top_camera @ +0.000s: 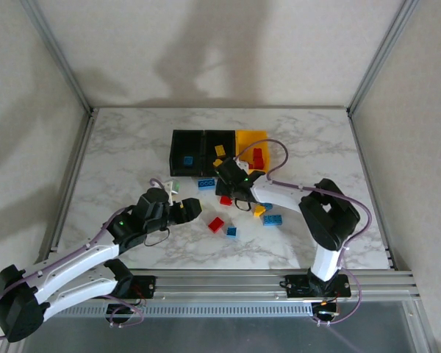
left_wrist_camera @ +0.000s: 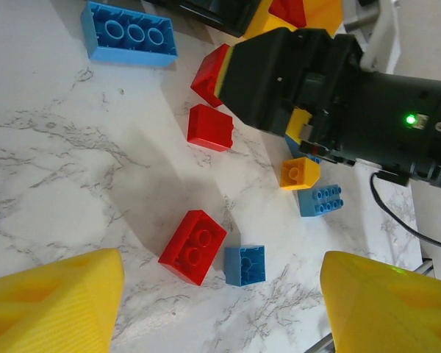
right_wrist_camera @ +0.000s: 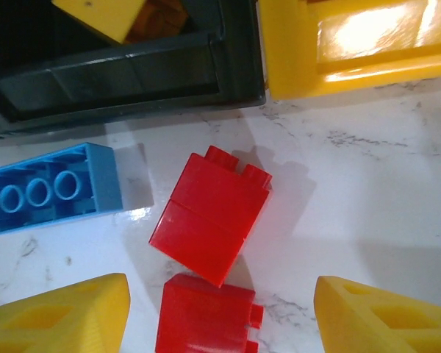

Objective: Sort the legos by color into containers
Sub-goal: Pick up the lego from the center of the table.

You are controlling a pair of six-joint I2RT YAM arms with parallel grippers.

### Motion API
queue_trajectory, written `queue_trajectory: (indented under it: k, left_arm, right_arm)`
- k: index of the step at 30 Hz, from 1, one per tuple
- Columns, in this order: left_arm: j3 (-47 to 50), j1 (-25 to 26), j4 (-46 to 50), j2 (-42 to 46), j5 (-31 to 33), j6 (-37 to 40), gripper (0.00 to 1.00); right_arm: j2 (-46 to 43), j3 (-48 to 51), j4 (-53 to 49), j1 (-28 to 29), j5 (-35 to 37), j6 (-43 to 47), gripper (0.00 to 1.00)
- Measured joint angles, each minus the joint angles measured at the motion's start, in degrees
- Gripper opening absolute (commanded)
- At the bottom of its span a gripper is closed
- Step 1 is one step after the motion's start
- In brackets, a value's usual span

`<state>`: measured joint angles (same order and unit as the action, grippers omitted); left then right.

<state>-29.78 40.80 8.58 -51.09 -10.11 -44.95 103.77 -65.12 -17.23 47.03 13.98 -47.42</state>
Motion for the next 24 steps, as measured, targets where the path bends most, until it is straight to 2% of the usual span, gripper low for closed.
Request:
queue_trajectory:
  k: [13,15,19,24]
  left_arm:
    - [0.02,0.0,0.04,-0.44,0.07,0.02,0.71]
    - [0.02,0.0,0.04,-0.44,0.09,0.02,0.71]
    - [0.02,0.0,0.07,-0.44,0.24,0.02,0.7]
    - [0.02,0.0,0.04,-0.87,0.26,0.0,0.7]
  right_arm:
    - [7.08,-6.64,0.28,-0.02,1.55,-0.48,0.6]
    - [7.93,-6.67,-0.11,-0.02,1.7,-0.83,0.55]
    - [8.31,-6.67,-0.35,-0.13,1.97,-1.18,0.38]
    - [7.39,-5.88,-0.37,-0.15,2.6,-1.01,0.33]
